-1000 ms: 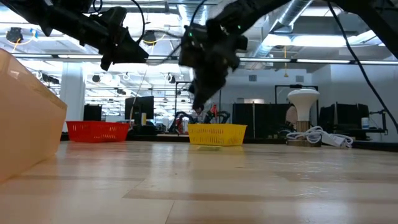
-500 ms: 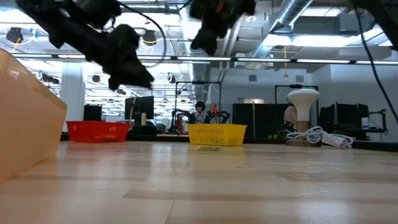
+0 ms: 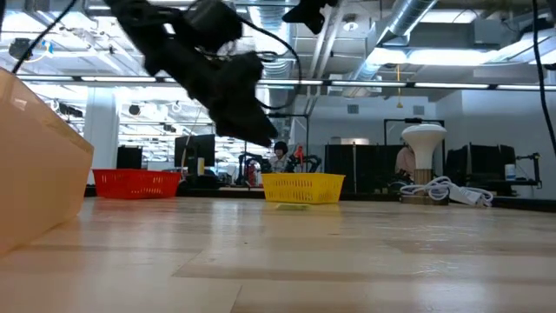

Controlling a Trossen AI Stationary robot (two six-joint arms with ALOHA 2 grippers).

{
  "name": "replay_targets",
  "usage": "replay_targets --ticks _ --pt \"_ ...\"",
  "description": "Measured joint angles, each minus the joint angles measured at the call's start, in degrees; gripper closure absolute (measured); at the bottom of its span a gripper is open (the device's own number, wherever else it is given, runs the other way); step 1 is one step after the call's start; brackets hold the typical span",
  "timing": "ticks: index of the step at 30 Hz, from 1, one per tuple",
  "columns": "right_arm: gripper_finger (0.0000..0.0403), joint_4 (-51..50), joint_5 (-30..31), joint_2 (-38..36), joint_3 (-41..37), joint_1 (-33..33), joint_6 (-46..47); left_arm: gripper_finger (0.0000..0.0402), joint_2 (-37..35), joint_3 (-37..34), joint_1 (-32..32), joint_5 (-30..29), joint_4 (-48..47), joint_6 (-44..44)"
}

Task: Pick & Place School Supplies
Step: Put the light green eraser into the red bin

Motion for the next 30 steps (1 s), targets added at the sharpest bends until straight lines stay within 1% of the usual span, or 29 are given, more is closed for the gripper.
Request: replay_targets --ticks 1,6,10,13,16,20,25,30 --pt "0.0169 -0.2 0.0 -0.1 0.0 0.0 -0.2 0.0204 1.8 1.8 -0.1 0.0 -0.1 0.8" --pt "0.0184 -1.2 0.0 -1.1 0.0 -0.5 -1.2 0.0209 10.1 9.1 -0.1 0.0 -8.6 3.4" --pt "0.0197 -1.9 -0.4 -1.9 0.0 -0.4 -1.9 0.0211 14.0 13.0 -0.1 1.2 -12.5 4.0" --pt "0.0203 -2.5 -0.6 -2.1 0.0 -0.5 -2.3 0.0209 15.2 13.9 -0.1 2.0 -14.0 4.0" --pt "0.0206 -2.8 -1.1 -2.3 0.0 -0.8 -3.3 0.0206 15.5 14.5 -0.1 2.2 -14.4 4.4" --pt "0.0206 -2.8 -1.5 -2.3 0.0 -1.1 -4.8 0.0206 15.5 14.3 -0.1 2.3 -17.4 5.9" --pt "0.0207 -2.0 -1.6 -2.3 0.0 -1.4 -5.3 0.0207 15.5 14.3 -0.1 2.3 -18.1 6.6" --pt "0.0206 -0.9 -1.6 -2.3 0.0 -1.5 -5.3 0.0209 18.6 14.6 -0.2 3.5 -18.0 5.6"
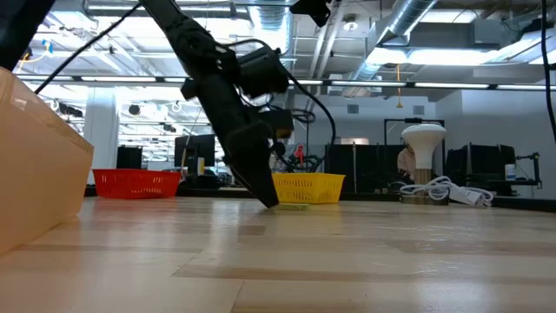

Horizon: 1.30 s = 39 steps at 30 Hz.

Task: Pick & Place School Supplies
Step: Put the light green eraser into the red bin

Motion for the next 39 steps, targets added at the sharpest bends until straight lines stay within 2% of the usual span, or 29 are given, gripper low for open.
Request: replay_targets --ticks 12,22,24,26,30,39 --pt "0.0213 0.3 0.0 0.0 0.0 0.0 -0.1 0.0211 3.4 2.7 0.0 1.5 2.5 -0.7" --pt "0.0219 1.4 -0.1 0.0 0.0 0.0 -0.1 0.0217 7.7 3.1 -0.1 3.1 6.9 -6.2" --pt "0.022 1.5 -0.2 0.0 0.0 0.0 -0.1 0.0233 7.8 3.1 -0.1 2.8 6.9 -6.3" --pt "0.0221 1.5 -0.2 0.0 0.0 0.0 -0.2 0.0266 7.8 3.0 0.0 2.4 6.9 -6.2" --pt "0.0223 1.5 -0.2 0.0 0.0 0.0 -0.1 0.0374 7.9 3.0 0.1 1.5 6.9 -6.3" --pt "0.0226 1.5 -0.2 0.0 0.0 0.0 0.0 0.0399 6.8 2.8 -0.2 -0.5 6.9 -6.3"
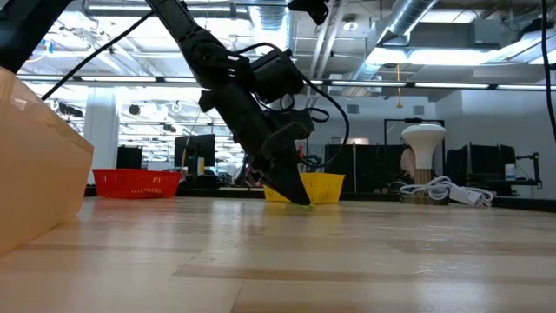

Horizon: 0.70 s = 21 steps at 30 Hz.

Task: Pick & Place School Supplies
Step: Put the light green eraser into the red bin

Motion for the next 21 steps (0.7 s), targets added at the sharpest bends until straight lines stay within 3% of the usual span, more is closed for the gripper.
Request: replay_targets --ticks 21 --pt "0.024 1.5 -1.5 0.0 0.0 0.1 1.0 0.04 -9.8 -0.4 0.2 -5.6 -9.7 2.4"
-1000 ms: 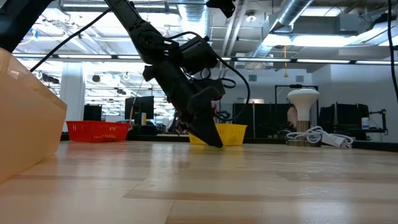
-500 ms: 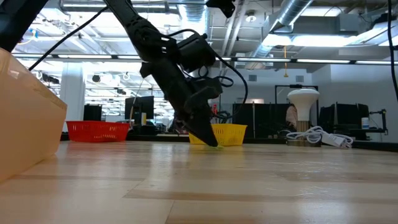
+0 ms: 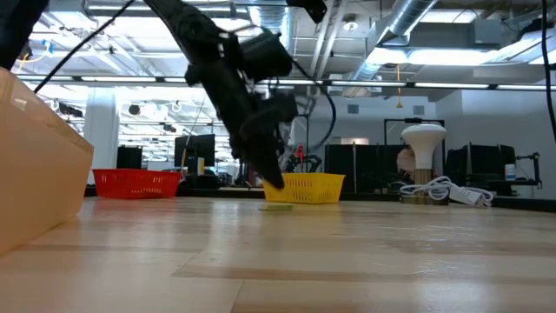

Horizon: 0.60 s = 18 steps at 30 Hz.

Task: Pick & Place School Supplies
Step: Put the light green eraser into the red bin

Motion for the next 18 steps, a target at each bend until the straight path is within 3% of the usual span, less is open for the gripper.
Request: replay_targets --ticks 8,11,18 --pt "0.024 2.2 0.0 0.0 0.0 0.0 -0.2 0.0401 -5.9 0.1 2.2 -2.1 -3.8 1.1" --pt "0.024 2.3 -0.3 0.0 0.0 0.0 1.3 0.0401 -4.7 -0.2 2.7 1.2 -4.2 0.9" --pt "0.0254 -15.7 1.6 0.0 -1.8 -1.4 -0.6 0.0401 -1.6 -0.3 1.2 4.5 -4.5 -2.0"
